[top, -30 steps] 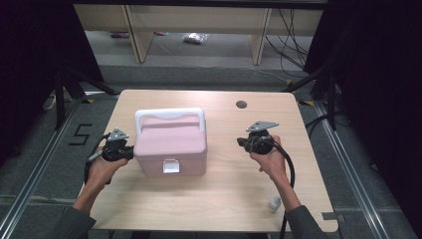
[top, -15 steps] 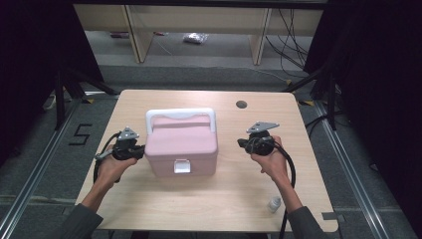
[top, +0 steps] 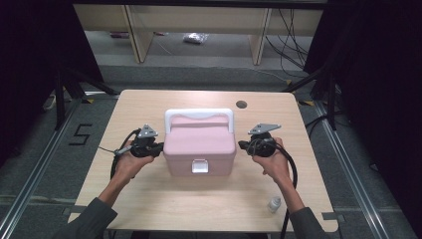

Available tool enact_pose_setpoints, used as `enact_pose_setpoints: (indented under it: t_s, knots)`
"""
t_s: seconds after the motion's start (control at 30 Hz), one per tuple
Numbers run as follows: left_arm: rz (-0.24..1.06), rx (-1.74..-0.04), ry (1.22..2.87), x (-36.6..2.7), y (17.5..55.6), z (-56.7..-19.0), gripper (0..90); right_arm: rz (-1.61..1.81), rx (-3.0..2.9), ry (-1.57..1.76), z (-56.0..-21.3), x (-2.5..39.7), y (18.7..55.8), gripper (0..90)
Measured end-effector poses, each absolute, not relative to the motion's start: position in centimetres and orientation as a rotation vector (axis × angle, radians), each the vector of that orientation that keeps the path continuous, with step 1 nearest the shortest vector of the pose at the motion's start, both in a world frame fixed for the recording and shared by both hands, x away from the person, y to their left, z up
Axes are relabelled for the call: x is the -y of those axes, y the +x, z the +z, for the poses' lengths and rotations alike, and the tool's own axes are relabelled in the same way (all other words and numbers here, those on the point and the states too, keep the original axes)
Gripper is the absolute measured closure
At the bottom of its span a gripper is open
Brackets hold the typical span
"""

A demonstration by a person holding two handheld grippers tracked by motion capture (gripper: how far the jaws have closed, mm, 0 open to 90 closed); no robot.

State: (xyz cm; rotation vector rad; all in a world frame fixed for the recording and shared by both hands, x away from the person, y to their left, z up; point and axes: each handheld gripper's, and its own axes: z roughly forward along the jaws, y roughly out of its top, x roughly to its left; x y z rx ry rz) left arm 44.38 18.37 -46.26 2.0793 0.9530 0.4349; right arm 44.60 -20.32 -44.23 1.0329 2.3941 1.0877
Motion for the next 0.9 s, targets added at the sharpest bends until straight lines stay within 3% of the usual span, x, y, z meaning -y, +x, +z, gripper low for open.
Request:
enact_pose_setpoints:
  t_s: [0.43,0.9]
  knots:
    - [0.434,-0.939,2.097,-16.8,44.7,-46.0,89.5,1.094,-2.391,1.069,-44.2,20.1,44.2,90.0]
    - [0.410,-0.901,2.114,-14.3,44.9,-45.9,89.6,1.086,-2.379,1.106,-44.1,22.6,43.9,90.0]
